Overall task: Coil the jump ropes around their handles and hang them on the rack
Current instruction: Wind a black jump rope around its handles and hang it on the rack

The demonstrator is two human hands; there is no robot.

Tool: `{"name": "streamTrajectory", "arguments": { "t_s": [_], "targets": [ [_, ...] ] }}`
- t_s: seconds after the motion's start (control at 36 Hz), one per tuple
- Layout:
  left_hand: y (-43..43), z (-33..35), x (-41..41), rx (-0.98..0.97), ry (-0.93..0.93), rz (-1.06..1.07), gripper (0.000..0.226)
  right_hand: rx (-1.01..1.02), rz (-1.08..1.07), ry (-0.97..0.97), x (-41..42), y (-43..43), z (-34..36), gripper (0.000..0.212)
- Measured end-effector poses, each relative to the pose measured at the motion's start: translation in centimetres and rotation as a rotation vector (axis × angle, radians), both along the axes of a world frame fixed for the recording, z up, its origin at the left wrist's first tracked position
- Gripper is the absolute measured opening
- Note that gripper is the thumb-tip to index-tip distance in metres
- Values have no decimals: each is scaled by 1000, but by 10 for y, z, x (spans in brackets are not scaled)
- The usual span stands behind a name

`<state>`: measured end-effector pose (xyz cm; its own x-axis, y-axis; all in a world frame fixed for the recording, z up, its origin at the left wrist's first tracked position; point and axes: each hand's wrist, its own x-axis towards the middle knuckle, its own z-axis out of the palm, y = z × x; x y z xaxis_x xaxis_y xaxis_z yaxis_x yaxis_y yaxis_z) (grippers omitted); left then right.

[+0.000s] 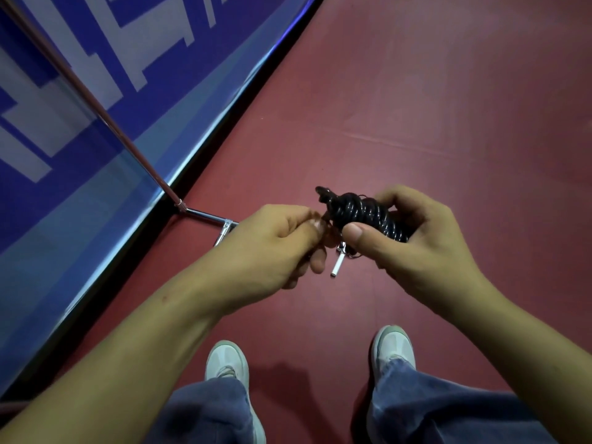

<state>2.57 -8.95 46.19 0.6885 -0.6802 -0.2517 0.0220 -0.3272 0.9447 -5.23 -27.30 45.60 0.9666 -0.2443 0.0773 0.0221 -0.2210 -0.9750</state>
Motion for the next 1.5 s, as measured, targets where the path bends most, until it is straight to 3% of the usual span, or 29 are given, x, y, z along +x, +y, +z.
{"name": "streamTrajectory", "arguments": {
  "t_s": [0.14, 0.28, 0.44, 0.56, 0.67, 0.78, 1.0, 1.14, 1.25, 1.42, 1.5],
  "targets": [
    [-6, -5, -5, 106, -20, 7, 35, -172, 0, 40, 0, -1, -12, 42],
    [-7, -5, -7, 138, 16, -1, 30, -504, 117, 120, 2, -4, -18, 46],
    [-8, -7, -6, 185, -16, -4, 37, -630, 115, 125, 4, -4, -21, 50],
    [-10, -8, -5, 161, 15, 11, 36, -568, 142, 92, 4, -8, -16, 57],
    [-11, -11, -1, 146, -64, -5, 26, -408, 99, 65, 4, -8, -13, 38],
    [-7, -8, 6, 136, -119, -20, 37, -256, 74, 63, 6, -10, -9, 29],
    [-11, -8, -1, 133, -301, 36, 33, -213, 6, 64, 8, -7, -8, 28],
    [-10, -14, 3, 61, -236, 78, 29, 212, 56, 122, 8, -8, 1, 22],
    [-4, -21, 16, 48, -261, 167, 22, 486, 333, 186, 3, -18, 11, 37],
    [-16, -25, 21, 96, -363, 123, 35, 390, 585, 263, 3, -4, 11, 53],
    [-25, -29, 24, 144, -349, 154, 11, 343, 577, 253, 5, 0, 11, 55]
  ]
}}
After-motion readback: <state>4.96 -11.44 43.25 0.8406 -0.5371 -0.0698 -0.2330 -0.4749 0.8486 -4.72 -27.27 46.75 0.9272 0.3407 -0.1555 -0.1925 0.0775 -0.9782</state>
